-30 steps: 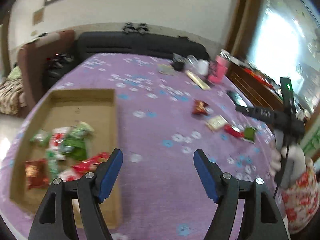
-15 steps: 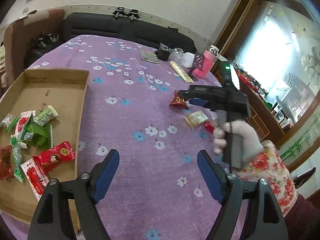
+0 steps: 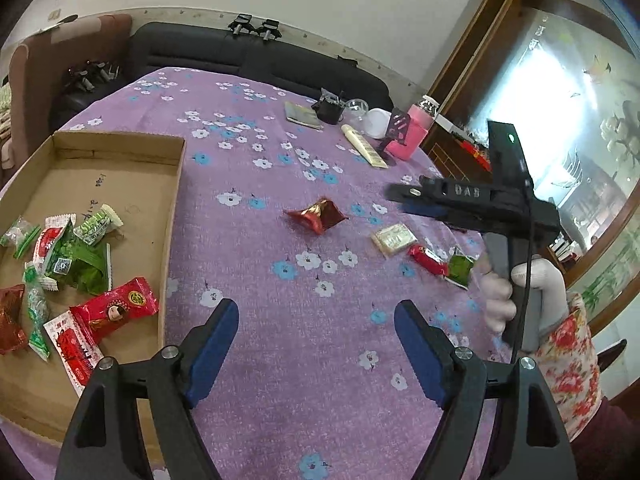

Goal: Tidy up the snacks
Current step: 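Move both open grippers back over the remaining snacks on the tablecloth, then grasp the red gold-print candy with the left gripper while the right grasps the cream bread packet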

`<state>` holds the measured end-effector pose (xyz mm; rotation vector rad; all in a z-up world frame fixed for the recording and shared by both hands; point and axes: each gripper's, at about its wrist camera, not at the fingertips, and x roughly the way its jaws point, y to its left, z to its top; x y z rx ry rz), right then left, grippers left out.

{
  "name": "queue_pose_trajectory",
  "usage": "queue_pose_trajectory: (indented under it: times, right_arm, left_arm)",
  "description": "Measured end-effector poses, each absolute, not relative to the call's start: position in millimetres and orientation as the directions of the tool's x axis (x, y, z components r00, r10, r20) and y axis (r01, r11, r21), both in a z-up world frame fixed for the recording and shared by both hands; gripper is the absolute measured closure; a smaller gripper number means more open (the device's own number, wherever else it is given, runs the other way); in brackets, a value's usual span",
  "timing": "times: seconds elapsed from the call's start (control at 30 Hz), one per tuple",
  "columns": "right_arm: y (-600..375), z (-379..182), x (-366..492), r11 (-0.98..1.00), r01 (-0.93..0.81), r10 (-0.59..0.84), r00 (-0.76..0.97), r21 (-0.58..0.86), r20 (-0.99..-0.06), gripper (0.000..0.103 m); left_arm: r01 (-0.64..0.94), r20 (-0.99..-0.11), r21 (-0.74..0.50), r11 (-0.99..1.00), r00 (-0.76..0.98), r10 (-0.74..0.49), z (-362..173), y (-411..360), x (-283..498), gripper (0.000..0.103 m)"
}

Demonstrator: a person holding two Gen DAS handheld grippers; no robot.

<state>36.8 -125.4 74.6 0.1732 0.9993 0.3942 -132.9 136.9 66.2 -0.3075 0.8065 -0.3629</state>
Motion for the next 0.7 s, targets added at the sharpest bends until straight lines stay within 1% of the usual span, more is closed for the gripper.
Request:
queue_pose_trajectory:
  times: [0.03, 0.1, 0.17, 0.2, 0.27, 0.33, 0.37, 0.4, 0.43, 0.53, 0.63, 0.7]
  right_arm:
    - [-134.3, 72.2, 39.7, 0.932, -0.211, 0.361, 0.481, 0.294, -0.799, 0.057]
    - [-151.4, 58.3, 48.1, 0.946, -0.136, 0.324, 0.449, 0.295, -0.833, 0.057]
    - [-152.9, 42.8, 53.7, 0.961, -0.096, 0.274, 0.416, 0.258, -0.867, 0.057]
    - [-151.6, 35.6, 55.7, 0.962, -0.081, 0.271, 0.401, 0.261, -0.875, 0.057]
    - [-146.0, 30.3, 58.6, 0.956, -0.092, 0.291, 0.402, 0.278, -0.868, 0.055]
    - [-136.5, 30.2, 59.8, 0.917, -0.146, 0.397, 0.378, 0.370, -0.836, 0.055]
    - [-132.6, 30.2, 60.3, 0.871, -0.181, 0.491, 0.344, 0.457, -0.800, 0.055]
    - [-129.7, 33.4, 57.8, 0.849, -0.191, 0.527, 0.344, 0.492, -0.777, 0.056]
    - [-130.6, 37.5, 55.6, 0.858, -0.187, 0.512, 0.375, 0.478, -0.773, 0.056]
    - [-130.0, 43.7, 46.0, 0.906, -0.139, 0.420, 0.414, 0.400, -0.808, 0.055]
    - [-129.5, 42.1, 26.9, 0.884, -0.103, 0.456, 0.404, 0.456, -0.793, 0.055]
    - [-120.5, 37.4, 15.8, 0.879, -0.081, 0.460, 0.396, 0.469, -0.795, 0.055]
  left_arm:
    - [0.198, -0.643, -0.403, 0.893, 0.633, -0.431, 64.7, 136.9, -132.0, 0.020]
    - [0.201, -0.649, -0.413, 0.888, 0.619, -0.442, 60.7, 134.6, -130.2, 0.020]
    - [0.208, -0.651, -0.420, 0.884, 0.609, -0.452, 59.4, 132.7, -130.4, 0.020]
    - [0.212, -0.651, -0.417, 0.884, 0.610, -0.453, 59.8, 131.9, -130.8, 0.020]
    - [0.215, -0.649, -0.403, 0.890, 0.618, -0.444, 63.0, 132.4, -131.9, 0.020]
    - [0.208, -0.649, -0.397, 0.894, 0.625, -0.434, 65.8, 135.2, -131.2, 0.020]
    - [0.204, -0.650, -0.393, 0.897, 0.628, -0.428, 66.8, 136.7, -130.7, 0.020]
    - [0.200, -0.650, -0.387, 0.900, 0.633, -0.420, 67.9, 138.3, -130.4, 0.020]
    - [0.197, -0.651, -0.383, 0.902, 0.635, -0.415, 68.2, 139.2, -128.8, 0.020]
    - [0.188, -0.654, -0.383, 0.904, 0.636, -0.410, 67.7, 142.7, -124.0, 0.020]
    - [0.180, -0.654, -0.378, 0.908, 0.642, -0.400, 68.3, 145.7, -115.5, 0.020]
    - [0.170, -0.652, -0.368, 0.914, 0.653, -0.384, 71.4, 148.3, -109.3, 0.020]
